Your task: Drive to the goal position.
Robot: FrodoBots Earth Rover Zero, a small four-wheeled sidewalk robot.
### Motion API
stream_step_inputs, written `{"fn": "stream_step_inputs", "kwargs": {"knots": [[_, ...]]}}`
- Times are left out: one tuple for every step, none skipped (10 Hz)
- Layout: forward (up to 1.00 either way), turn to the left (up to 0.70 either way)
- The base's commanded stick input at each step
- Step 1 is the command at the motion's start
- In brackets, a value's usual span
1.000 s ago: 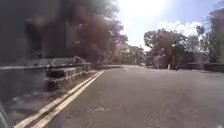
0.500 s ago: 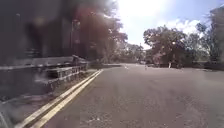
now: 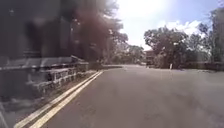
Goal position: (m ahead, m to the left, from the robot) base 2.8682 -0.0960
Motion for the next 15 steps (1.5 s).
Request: {"fn": "stream_step_inputs", "kwargs": {"knots": [[0.50, 0.00], [0.50, 0.00], [0.50, 0.00], [0.50, 0.00], [0.50, 0.00], [0.50, 0.00], [0.50, 0.19], [0.50, 0.43], [0.50, 0.31], [0.50, 0.05], [0.50, 0.00], [0.50, 0.00], [0.50, 0.00], [0.50, 0.00], [0.50, 0.00]]}}
